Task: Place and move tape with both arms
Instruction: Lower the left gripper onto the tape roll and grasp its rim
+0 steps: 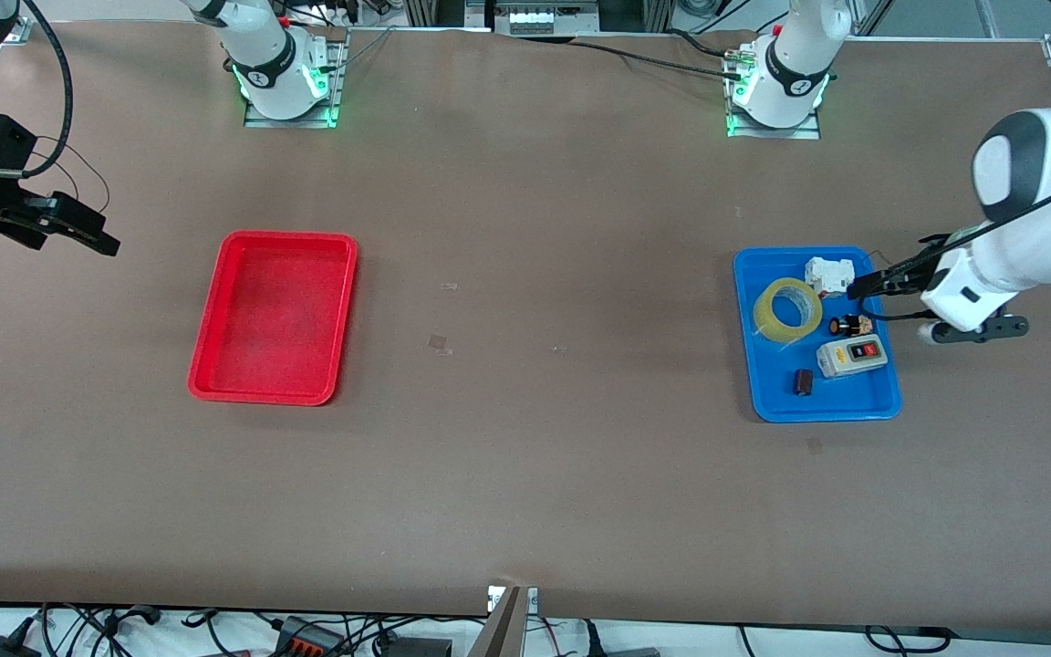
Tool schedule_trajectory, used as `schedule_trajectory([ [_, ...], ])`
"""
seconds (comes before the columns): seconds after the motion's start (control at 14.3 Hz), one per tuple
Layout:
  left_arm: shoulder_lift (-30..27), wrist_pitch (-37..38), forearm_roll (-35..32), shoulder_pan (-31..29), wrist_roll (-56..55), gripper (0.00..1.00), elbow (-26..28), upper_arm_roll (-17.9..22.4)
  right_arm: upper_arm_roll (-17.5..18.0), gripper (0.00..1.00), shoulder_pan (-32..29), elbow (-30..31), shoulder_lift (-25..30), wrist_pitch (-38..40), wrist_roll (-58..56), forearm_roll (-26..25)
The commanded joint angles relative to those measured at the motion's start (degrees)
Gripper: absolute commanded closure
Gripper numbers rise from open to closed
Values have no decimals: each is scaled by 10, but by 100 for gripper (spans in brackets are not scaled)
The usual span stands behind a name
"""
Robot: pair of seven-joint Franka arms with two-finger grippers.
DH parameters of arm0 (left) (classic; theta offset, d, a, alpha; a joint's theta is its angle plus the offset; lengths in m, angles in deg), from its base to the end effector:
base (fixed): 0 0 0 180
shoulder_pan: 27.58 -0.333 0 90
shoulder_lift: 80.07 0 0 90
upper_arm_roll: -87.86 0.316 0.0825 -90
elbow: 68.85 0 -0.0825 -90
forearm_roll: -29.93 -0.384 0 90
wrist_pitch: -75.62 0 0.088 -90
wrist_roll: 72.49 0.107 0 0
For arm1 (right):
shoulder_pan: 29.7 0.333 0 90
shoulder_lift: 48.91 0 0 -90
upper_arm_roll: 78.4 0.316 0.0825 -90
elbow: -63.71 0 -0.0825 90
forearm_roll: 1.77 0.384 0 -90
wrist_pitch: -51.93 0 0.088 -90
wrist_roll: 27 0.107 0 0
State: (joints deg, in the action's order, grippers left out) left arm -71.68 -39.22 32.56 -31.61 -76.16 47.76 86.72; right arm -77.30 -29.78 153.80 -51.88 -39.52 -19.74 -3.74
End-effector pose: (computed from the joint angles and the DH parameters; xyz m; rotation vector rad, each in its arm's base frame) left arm 0.5568 0.0255 0.3601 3.0806 0.2120 -0.2749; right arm 0.5716 0.0063 0.5968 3.1015 -0.1670 -0.0398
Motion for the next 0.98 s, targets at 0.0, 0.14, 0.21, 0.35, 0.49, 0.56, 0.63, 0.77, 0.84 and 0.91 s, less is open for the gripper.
schedule_trajectory([
  [0.0, -15, -111, 6, 2, -5, 0, 89, -2, 2, 2, -6, -8, 3, 11, -15, 8],
  [0.14, -1, -162, 6, 9, -6, 0, 117, -7, 2, 2, -6, -8, 3, 13, -15, 8],
  [0.21, 15, -167, 6, 10, -6, 0, 117, -9, 2, 2, -6, -8, 3, 13, -15, 8],
  [0.35, 38, -197, 6, 10, -6, 0, 117, -16, 1, 2, -6, -8, 3, 13, -15, 8],
  [0.49, 55, -205, 6, 11, -6, 0, 117, -17, 1, 2, -6, -8, 2, 14, -15, 8],
  [0.56, 61, -207, 6, 11, -6, 0, 117, -17, 1, 2, -6, -8, 3, 14, -15, 8],
  [0.63, 68, -207, 6, 11, -6, 0, 117, -17, 1, 2, -6, -8, 3, 14, -15, 8],
  [0.77, 75, -208, 6, 10, -6, 0, 119, -16, 1, 2, -6, -8, 2, 14, -15, 8],
  [0.84, 75, -208, 6, 10, -6, 0, 122, -17, 1, 2, -6, -8, 2, 14, -15, 8],
  [0.91, 76, -207, 6, 10, -6, 0, 125, -16, 1, 2, -6, -8, 2, 14, -15, 8],
])
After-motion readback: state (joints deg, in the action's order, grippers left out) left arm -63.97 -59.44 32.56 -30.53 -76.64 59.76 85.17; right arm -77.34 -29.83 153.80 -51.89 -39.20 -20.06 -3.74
